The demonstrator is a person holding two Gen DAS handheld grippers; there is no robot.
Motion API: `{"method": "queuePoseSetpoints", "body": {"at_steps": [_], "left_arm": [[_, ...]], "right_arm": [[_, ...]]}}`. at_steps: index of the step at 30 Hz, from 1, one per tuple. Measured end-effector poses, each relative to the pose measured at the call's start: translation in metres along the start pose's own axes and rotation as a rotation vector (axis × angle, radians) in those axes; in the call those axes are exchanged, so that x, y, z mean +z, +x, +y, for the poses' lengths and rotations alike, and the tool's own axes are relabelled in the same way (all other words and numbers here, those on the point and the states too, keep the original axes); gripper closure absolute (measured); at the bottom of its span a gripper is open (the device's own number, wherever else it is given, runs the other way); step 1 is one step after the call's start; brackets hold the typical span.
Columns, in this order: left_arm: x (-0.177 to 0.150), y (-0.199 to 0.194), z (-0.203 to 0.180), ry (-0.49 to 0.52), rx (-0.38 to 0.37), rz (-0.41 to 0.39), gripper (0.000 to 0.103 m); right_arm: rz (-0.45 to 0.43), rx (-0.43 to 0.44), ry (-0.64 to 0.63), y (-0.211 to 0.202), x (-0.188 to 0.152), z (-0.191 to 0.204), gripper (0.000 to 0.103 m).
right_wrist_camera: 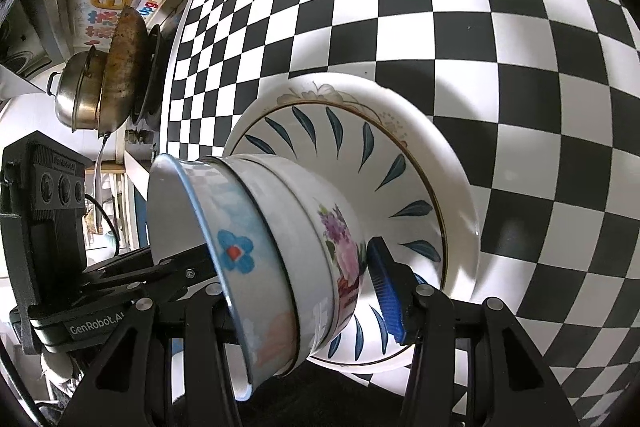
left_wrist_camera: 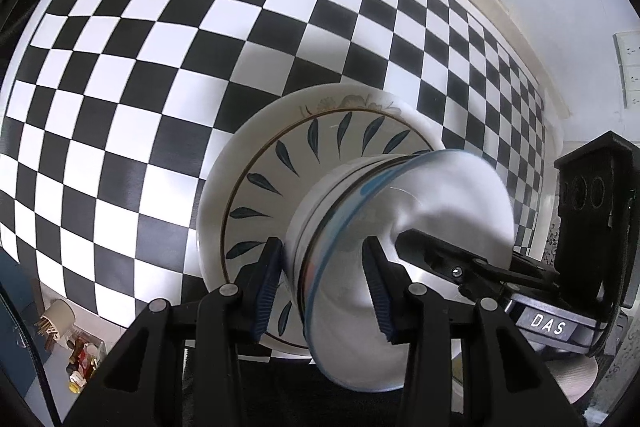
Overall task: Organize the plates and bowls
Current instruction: 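Lower the bowl stack onto the blue-leaf plate and open both grippers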
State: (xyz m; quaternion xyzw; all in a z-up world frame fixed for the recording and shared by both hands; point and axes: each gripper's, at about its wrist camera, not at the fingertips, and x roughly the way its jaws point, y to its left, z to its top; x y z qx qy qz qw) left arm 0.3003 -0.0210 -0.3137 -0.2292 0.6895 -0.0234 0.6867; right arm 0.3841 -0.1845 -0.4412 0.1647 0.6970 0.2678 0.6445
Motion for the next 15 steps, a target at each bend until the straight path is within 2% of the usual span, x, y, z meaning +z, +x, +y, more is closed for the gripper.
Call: {"method": "queuePoseSetpoints", "body": {"at_steps": [5, 15], "left_arm": [[-0.006, -0.023, -0.007, 0.034, 0.014, -0.062, 0.065], [-0.031, -0.077, -0.020, 0.151, 0.087, -0.228, 0.064]], "right_arm": [[-0.043, -0.015, -0.019, -0.017, -0.002, 0.005, 0.051], [-0.192, -0.174, -0.105, -0.068, -0.033, 0.044, 0.050]]}}
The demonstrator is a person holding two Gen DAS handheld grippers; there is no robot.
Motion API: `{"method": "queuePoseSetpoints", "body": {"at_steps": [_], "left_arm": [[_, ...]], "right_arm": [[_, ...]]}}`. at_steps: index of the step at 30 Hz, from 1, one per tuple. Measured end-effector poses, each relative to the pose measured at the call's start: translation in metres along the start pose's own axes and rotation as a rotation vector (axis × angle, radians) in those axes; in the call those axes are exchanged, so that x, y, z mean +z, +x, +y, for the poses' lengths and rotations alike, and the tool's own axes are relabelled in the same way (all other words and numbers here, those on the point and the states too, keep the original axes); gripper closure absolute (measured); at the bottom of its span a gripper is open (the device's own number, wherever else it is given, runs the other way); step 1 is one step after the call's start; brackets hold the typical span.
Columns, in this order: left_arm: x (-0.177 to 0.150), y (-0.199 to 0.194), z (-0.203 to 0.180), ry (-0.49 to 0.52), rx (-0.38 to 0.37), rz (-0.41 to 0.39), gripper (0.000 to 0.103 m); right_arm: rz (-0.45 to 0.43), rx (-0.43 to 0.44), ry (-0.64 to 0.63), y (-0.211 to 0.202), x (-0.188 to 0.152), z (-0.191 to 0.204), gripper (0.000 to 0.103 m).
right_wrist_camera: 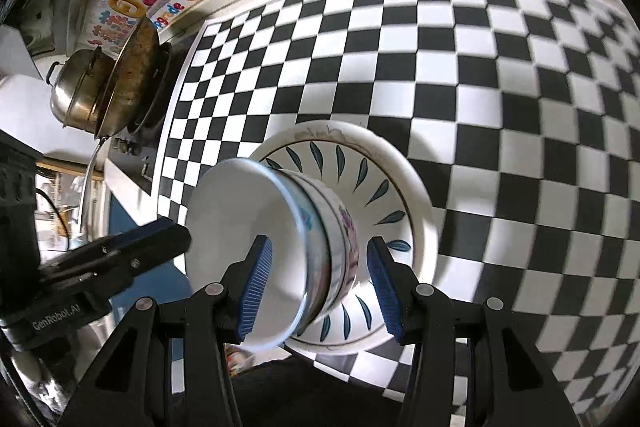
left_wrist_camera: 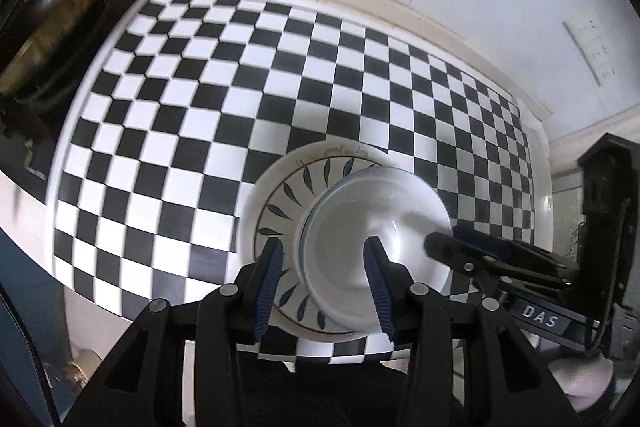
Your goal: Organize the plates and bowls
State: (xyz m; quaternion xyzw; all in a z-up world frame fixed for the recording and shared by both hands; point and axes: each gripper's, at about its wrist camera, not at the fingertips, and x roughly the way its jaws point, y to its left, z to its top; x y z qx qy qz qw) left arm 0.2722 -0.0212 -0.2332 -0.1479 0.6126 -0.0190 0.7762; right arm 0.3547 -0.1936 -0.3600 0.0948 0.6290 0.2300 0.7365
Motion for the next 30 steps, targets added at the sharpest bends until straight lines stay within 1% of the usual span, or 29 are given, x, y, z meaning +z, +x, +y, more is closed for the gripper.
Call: {"method": "queuePoseSetpoints", "body": {"at_steps": [2, 6, 7, 8, 9, 11, 12, 14, 19, 21, 24, 25, 30], "left_arm": [[-0.005, -0.008, 0.000, 0.028, 0.027, -0.023, 0.064], [-0.016, -0.026, 0.005, 0.071, 0.051, -0.076, 0.063], [-0.019, -0.029, 0.006, 0.079, 0.054, -0.085, 0.061], [-0.022, -0.034, 0.009, 0.095, 0.060, -0.101, 0.056], [-0.025, -0.038, 0.011, 0.106, 0.063, -0.113, 0.052], [-0.031, -0.047, 0.014, 0.126, 0.066, -0.139, 0.042], [-0.034, -0.052, 0.016, 0.136, 0.065, -0.153, 0.040], [-0.040, -0.060, 0.018, 0.164, 0.064, -0.170, 0.026], [-0.053, -0.079, 0.021, 0.219, 0.061, -0.213, 0.016], [-0.057, -0.087, 0.021, 0.236, 0.061, -0.233, 0.015], [-0.065, -0.099, 0.019, 0.258, 0.067, -0.268, 0.005], [-0.067, -0.102, 0.019, 0.262, 0.065, -0.275, 0.004], [-0.082, -0.122, 0.013, 0.280, 0.040, -0.304, 0.004]], "right_arm": [[-0.044, -0.051, -0.014, -0.016, -0.009, 0.010, 0.050], [-0.112, -0.128, -0.017, -0.040, -0.028, 0.032, 0.050], [-0.123, -0.140, -0.015, -0.044, -0.032, 0.036, 0.045], [-0.144, -0.163, -0.012, -0.050, -0.039, 0.042, 0.039], [-0.160, -0.182, -0.005, -0.054, -0.044, 0.046, 0.036], [-0.196, -0.210, 0.018, -0.063, -0.058, 0.057, 0.024], [-0.213, -0.230, 0.027, -0.067, -0.065, 0.062, 0.022], [-0.240, -0.274, 0.042, -0.071, -0.077, 0.070, 0.019], [-0.319, -0.358, 0.087, -0.088, -0.107, 0.088, 0.013], [-0.352, -0.385, 0.100, -0.097, -0.117, 0.095, 0.011], [-0.388, -0.412, 0.102, -0.109, -0.128, 0.103, 0.009], [-0.403, -0.427, 0.103, -0.113, -0.132, 0.107, 0.009], [-0.448, -0.426, 0.109, -0.134, -0.148, 0.117, 0.008]]}}
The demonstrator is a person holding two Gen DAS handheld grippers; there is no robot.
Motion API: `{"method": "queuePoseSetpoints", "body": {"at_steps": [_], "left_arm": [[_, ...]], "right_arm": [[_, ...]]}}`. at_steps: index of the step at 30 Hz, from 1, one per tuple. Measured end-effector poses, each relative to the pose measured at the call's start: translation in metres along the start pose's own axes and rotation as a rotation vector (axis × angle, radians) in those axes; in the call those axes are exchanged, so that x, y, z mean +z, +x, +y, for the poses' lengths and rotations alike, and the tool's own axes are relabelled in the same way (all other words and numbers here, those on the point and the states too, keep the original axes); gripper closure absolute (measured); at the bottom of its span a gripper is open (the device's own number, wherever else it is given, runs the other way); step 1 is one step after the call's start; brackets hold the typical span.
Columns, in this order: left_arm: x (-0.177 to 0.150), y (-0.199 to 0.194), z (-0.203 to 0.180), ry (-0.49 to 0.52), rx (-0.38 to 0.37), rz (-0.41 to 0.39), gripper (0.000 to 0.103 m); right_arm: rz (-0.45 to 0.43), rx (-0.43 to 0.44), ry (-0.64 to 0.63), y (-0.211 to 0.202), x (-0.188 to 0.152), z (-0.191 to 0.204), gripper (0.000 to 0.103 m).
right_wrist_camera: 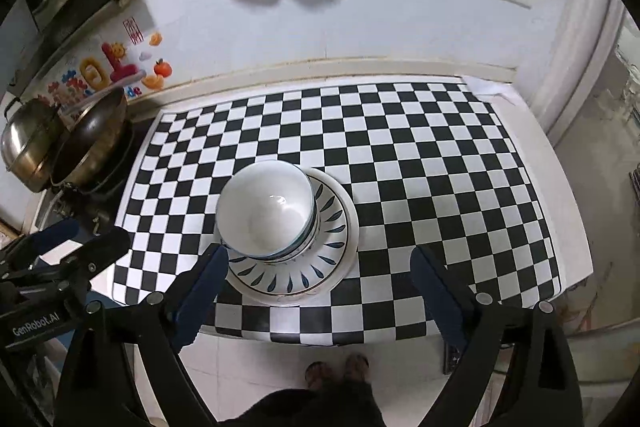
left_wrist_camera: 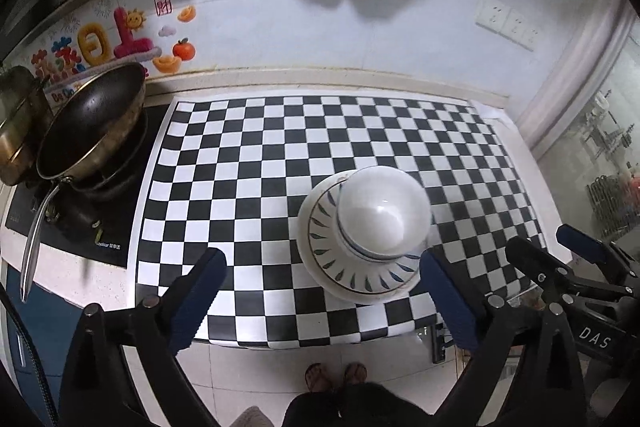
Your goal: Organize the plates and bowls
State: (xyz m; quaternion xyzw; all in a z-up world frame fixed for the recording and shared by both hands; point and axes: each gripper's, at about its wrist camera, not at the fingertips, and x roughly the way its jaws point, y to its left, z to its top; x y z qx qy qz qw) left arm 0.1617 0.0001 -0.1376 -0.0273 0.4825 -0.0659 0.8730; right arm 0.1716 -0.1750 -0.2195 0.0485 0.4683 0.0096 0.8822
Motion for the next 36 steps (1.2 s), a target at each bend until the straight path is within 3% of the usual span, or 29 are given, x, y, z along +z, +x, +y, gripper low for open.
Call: {"method": "queuePoseSetpoints", "body": {"at_steps": [11, 22, 36], "left_arm": [[-0.034, -0.086, -0.026, 0.005, -0.002, -0.110, 0.004], [-0.086, -0.162, -0.056, 0.014, 0.086, -0.216, 0.004], [-0.120, -0.206, -0.065, -0.008, 0.122, -0.260, 0.004]], "right_arm": [[-0.152, -0.004, -0.021, -0.108, -0.031, -0.002, 0.008], [-0.238, 0.007, -0.037, -0.202, -0.089, -0.016, 0.007], [-0.311, -0.011, -0.071, -0.260, -0.122, -0.019, 0.007]]}}
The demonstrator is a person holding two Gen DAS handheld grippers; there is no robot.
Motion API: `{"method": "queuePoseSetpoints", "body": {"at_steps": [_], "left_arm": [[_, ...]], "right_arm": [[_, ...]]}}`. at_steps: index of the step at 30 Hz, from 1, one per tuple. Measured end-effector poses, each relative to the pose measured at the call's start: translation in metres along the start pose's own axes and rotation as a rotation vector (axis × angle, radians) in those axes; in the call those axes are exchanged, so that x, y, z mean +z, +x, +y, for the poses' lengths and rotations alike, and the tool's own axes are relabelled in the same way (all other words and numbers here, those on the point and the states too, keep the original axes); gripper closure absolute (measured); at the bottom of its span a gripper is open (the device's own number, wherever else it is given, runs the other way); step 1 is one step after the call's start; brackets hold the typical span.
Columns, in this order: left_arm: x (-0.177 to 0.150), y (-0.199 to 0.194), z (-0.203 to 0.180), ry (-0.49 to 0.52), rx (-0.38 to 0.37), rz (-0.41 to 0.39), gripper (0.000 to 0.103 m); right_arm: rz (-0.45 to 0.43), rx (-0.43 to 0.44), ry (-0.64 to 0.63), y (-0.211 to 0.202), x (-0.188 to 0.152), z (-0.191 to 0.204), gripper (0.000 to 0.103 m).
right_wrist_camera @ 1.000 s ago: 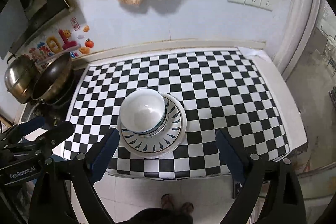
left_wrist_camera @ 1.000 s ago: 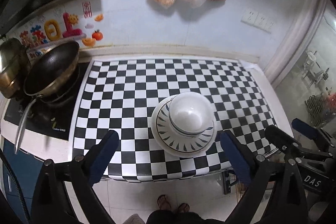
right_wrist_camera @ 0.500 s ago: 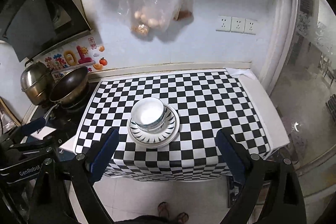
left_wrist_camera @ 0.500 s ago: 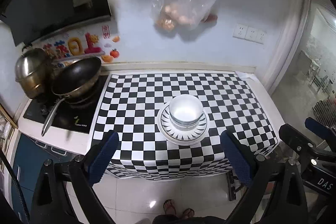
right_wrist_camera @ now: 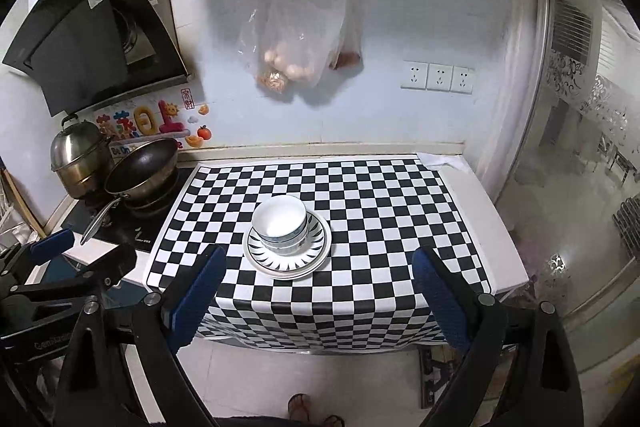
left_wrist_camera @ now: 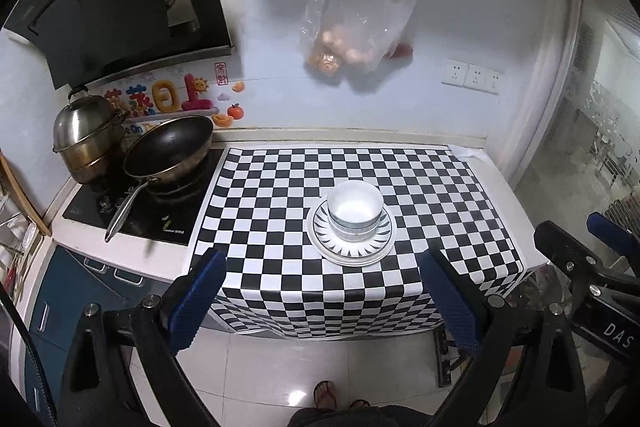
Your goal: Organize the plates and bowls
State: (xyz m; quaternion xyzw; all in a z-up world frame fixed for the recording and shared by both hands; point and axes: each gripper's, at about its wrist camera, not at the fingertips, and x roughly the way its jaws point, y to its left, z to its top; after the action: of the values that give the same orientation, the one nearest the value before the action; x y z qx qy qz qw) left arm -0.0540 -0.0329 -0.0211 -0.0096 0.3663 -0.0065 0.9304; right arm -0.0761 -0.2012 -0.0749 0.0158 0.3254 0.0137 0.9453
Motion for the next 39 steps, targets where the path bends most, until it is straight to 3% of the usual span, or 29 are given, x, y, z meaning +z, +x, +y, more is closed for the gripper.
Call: {"method": "queuePoseSetpoints", "body": {"at_steps": [39], "left_arm": [[-0.020, -0.026, -0.006, -0.035, 0.000, 0.007, 0.004]], "right_arm": [[0.004, -0.008, -0.016, -0.021, -0.014, -0.012, 0.006]]}}
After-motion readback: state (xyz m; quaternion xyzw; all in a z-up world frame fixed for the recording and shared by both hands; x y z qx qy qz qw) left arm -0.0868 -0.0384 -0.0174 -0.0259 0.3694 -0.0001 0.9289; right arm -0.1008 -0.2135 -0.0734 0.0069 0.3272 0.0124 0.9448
